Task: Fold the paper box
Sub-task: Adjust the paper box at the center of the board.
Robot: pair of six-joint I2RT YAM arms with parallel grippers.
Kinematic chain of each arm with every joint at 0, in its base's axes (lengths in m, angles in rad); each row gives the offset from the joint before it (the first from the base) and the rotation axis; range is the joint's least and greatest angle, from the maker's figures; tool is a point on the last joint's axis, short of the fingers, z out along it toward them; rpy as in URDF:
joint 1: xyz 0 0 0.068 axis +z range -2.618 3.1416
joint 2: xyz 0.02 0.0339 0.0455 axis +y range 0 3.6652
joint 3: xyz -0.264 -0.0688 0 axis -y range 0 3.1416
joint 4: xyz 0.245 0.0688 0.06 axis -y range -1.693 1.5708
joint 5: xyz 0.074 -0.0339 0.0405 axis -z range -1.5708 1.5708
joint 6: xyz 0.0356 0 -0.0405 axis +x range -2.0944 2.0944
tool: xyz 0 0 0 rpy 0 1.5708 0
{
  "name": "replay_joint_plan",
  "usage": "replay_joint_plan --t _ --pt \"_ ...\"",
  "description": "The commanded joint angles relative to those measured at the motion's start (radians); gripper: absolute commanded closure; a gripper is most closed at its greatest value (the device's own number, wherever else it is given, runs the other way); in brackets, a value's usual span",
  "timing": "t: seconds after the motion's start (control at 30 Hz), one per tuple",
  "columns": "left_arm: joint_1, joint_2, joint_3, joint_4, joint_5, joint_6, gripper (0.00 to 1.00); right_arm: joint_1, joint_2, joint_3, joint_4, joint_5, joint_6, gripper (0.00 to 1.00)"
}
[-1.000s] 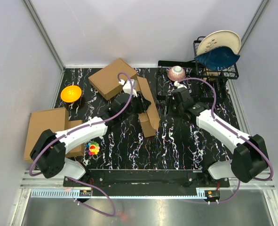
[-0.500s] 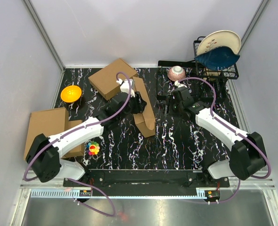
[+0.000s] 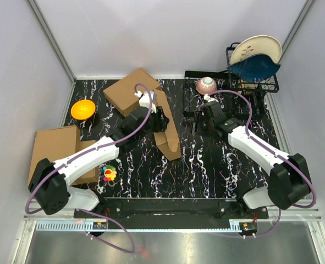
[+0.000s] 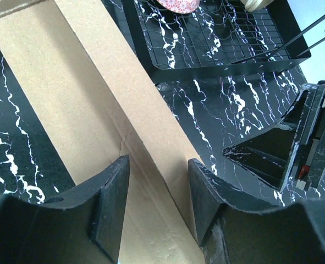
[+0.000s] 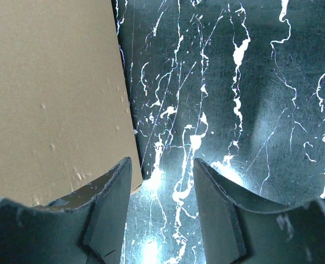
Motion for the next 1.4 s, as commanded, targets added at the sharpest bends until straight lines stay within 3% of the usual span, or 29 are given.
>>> replay_joint_plan --t 0.0,0.63,0.87,1.03,1.37 --pt "0.005 -0.011 0.056 0.002 -0.017 0.021 0.5 -0.007 0.003 0.035 0.026 -0.003 -0.006 0.45" --pt "0.012 -0.155 0.119 -0.106 -0.096 0.102 0.46 -0.017 0.017 0.061 0.031 -0.001 -0.009 0.43" --pt "0.037 -0.329 -0.088 -0.065 -0.25 0.016 0.42 -0.043 0.043 0.116 0.054 0.014 -0.002 0.43" --pt "0.056 -0.223 -0.157 -0.006 -0.206 -0.048 0.53 -0.069 0.138 0.17 0.117 -0.04 0.002 0.44" --pt "0.058 0.039 -0.136 0.22 -0.058 -0.133 0.56 -0.061 0.236 0.193 0.227 -0.23 0.035 0.48"
